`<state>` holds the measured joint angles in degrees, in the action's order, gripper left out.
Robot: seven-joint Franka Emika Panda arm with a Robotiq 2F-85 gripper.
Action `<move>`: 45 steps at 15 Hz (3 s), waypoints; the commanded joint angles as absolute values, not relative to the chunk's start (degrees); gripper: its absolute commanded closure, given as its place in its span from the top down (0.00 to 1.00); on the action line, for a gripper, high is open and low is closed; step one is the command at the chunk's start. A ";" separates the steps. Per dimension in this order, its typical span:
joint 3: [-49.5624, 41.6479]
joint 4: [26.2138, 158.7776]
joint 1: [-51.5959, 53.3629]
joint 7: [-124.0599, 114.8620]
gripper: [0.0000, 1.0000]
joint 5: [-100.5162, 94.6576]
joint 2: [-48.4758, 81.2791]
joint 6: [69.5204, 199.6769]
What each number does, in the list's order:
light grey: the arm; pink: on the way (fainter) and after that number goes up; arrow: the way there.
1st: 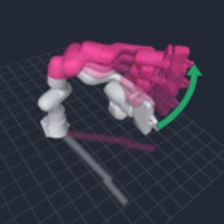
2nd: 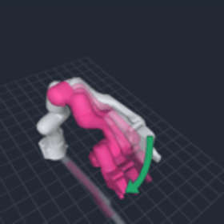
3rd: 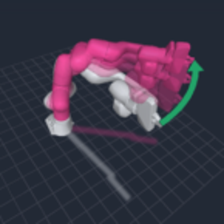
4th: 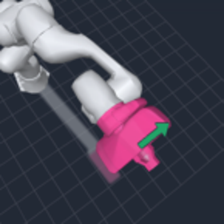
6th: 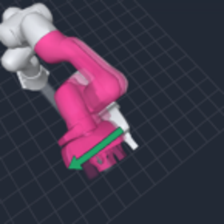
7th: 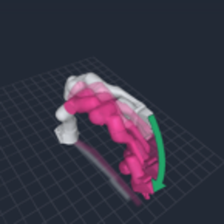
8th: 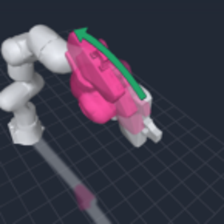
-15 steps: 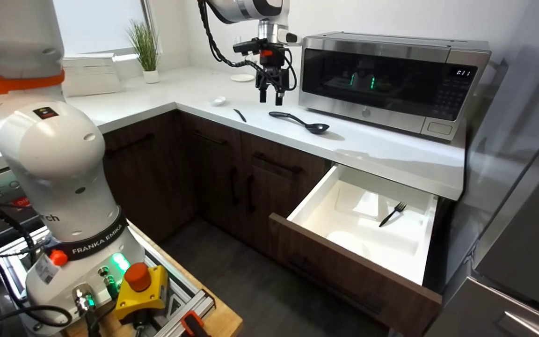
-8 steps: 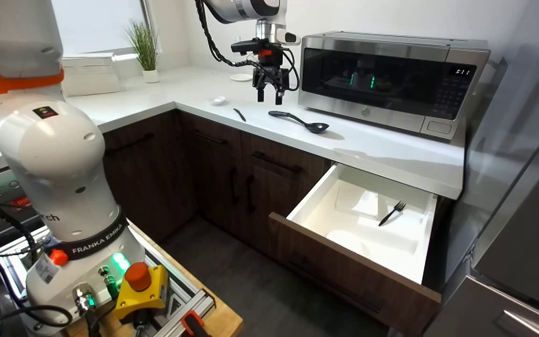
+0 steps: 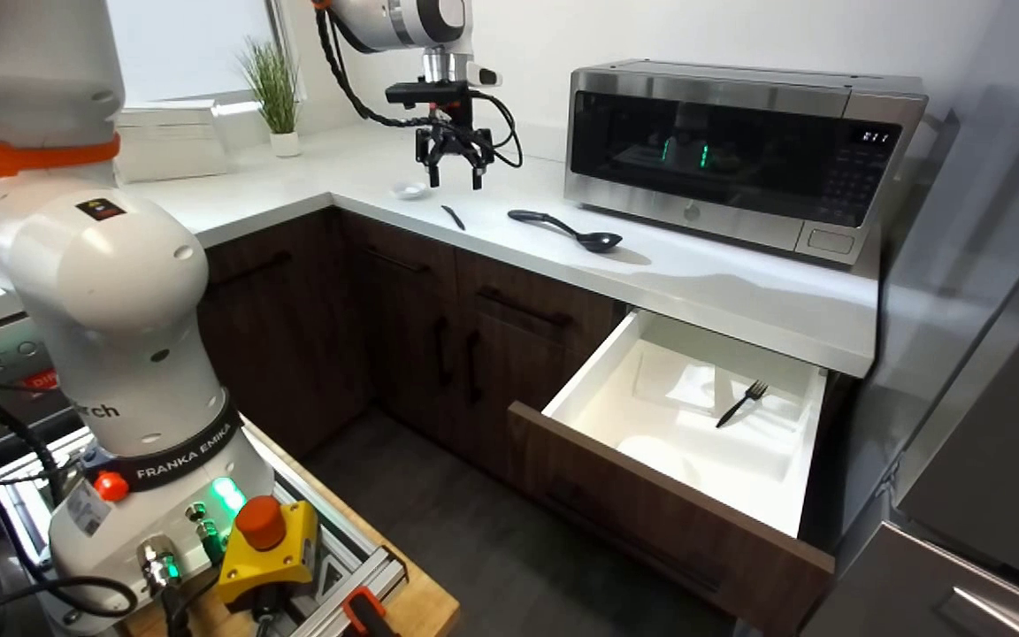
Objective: Put the fork in the drawer
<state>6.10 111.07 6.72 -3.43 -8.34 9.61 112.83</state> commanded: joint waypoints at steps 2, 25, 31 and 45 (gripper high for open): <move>6.51 110.90 7.32 -1.24 1.00 -8.30 9.61 113.22; 10.07 97.70 7.36 37.62 1.00 -10.31 25.54 121.40; 10.46 96.61 7.91 36.69 1.00 -10.49 26.58 121.18; 11.58 90.20 8.98 36.64 0.91 -11.98 34.95 126.79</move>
<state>11.35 89.58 8.84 37.04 -12.31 35.14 125.49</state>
